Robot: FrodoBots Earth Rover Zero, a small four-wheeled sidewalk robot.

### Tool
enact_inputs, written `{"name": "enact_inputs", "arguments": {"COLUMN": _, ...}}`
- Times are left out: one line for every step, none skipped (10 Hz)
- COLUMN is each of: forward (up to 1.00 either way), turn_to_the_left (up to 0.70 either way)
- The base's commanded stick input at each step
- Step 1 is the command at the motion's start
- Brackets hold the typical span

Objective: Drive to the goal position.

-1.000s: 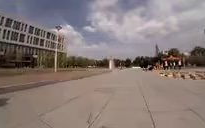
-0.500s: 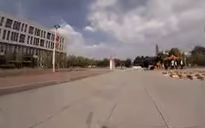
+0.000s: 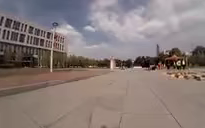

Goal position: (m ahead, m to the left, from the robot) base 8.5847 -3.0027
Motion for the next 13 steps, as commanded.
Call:
{"name": "enact_inputs", "arguments": {"forward": 0.89, "turn_to_the_left": 0.0}}
{"name": "enact_inputs", "arguments": {"forward": 0.89, "turn_to_the_left": 0.0}}
{"name": "enact_inputs", "arguments": {"forward": 0.89, "turn_to_the_left": 0.0}}
{"name": "enact_inputs", "arguments": {"forward": 0.89, "turn_to_the_left": 0.0}}
{"name": "enact_inputs", "arguments": {"forward": 0.89, "turn_to_the_left": 0.0}}
{"name": "enact_inputs", "arguments": {"forward": 0.89, "turn_to_the_left": 0.0}}
{"name": "enact_inputs", "arguments": {"forward": 0.89, "turn_to_the_left": 0.01}}
{"name": "enact_inputs", "arguments": {"forward": 0.88, "turn_to_the_left": 0.01}}
{"name": "enact_inputs", "arguments": {"forward": 0.88, "turn_to_the_left": 0.01}}
{"name": "enact_inputs", "arguments": {"forward": 0.87, "turn_to_the_left": 0.01}}
{"name": "enact_inputs", "arguments": {"forward": 0.87, "turn_to_the_left": 0.01}}
{"name": "enact_inputs", "arguments": {"forward": 0.87, "turn_to_the_left": 0.01}}
{"name": "enact_inputs", "arguments": {"forward": 0.88, "turn_to_the_left": 0.01}}
